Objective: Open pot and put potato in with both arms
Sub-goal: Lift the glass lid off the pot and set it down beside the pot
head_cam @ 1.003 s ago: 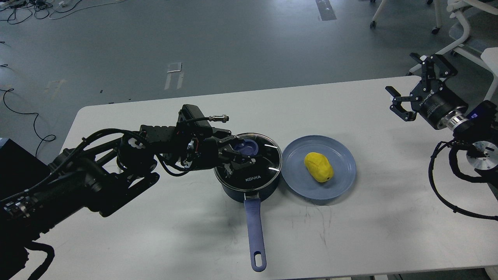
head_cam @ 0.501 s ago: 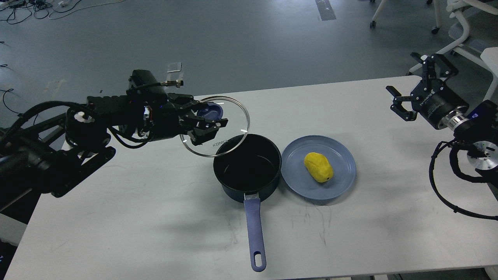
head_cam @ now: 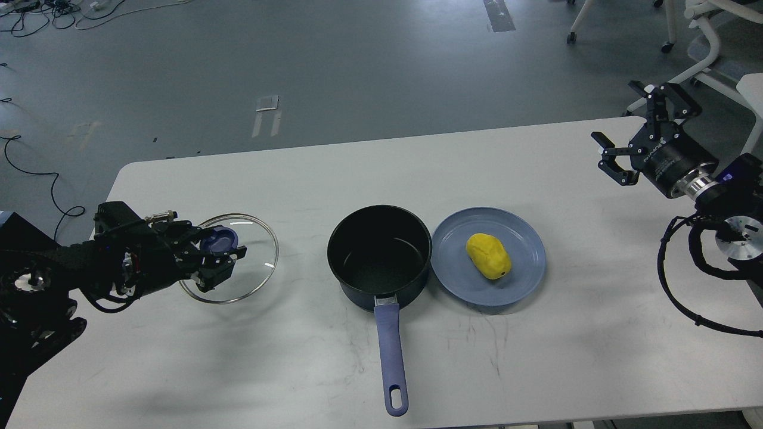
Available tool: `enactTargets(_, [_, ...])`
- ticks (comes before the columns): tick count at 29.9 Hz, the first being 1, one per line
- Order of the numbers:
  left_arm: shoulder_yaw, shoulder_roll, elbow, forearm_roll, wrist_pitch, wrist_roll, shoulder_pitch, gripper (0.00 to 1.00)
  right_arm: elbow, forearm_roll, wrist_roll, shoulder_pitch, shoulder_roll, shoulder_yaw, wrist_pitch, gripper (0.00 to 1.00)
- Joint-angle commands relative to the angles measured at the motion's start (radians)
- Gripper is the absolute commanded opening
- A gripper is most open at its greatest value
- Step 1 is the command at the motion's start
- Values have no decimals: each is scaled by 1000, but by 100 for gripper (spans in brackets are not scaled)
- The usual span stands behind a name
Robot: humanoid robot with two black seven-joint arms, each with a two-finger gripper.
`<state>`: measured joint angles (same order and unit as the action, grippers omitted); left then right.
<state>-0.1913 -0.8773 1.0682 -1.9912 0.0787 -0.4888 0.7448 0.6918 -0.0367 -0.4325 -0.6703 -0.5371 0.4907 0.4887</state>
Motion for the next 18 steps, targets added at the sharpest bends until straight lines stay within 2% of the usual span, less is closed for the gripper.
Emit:
enactTargets(1, [0,15,-86,9,10,0,-37,43,0,0,0,3,0,0,0,100])
enactTargets(18, [3,72,-220,58,39,0,-85,45,0,0,0,3,0,0,0,100])
